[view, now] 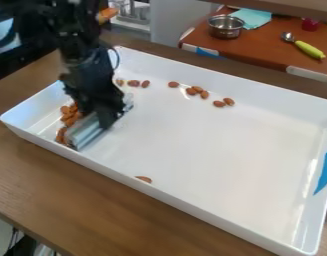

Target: Sweep into pile

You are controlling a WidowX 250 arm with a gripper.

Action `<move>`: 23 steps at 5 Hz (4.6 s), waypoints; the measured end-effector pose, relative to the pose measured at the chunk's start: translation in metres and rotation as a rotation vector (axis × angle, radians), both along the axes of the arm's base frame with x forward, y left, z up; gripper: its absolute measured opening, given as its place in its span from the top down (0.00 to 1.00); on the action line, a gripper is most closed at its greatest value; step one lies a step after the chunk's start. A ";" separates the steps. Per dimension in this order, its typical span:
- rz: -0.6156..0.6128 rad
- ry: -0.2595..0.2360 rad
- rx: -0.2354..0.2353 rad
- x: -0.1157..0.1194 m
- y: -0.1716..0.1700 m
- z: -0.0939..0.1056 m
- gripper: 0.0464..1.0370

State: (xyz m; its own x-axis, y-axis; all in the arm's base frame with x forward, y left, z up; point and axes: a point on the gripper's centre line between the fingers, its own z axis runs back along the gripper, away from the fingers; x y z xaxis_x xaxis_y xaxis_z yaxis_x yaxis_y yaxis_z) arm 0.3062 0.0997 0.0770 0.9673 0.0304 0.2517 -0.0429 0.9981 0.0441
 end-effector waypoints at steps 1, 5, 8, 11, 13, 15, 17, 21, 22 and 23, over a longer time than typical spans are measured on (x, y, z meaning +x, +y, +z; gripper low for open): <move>0.022 -0.031 0.015 0.006 0.025 0.002 0.67; 0.074 -0.051 -0.341 0.027 -0.080 0.070 0.67; 0.023 -0.078 -0.241 0.058 -0.174 0.049 0.67; 0.053 -0.054 -0.171 0.099 -0.197 0.014 0.67; 0.097 -0.018 -0.196 0.107 -0.155 0.010 0.67; 0.135 -0.048 -0.222 0.106 -0.104 0.017 0.67; 0.165 -0.074 -0.240 0.106 -0.074 0.020 0.67; 0.364 -0.007 -0.205 0.106 -0.036 0.016 0.67; 0.472 0.004 -0.175 0.103 -0.017 0.016 0.67; 0.541 -0.012 -0.114 0.101 -0.005 0.013 0.67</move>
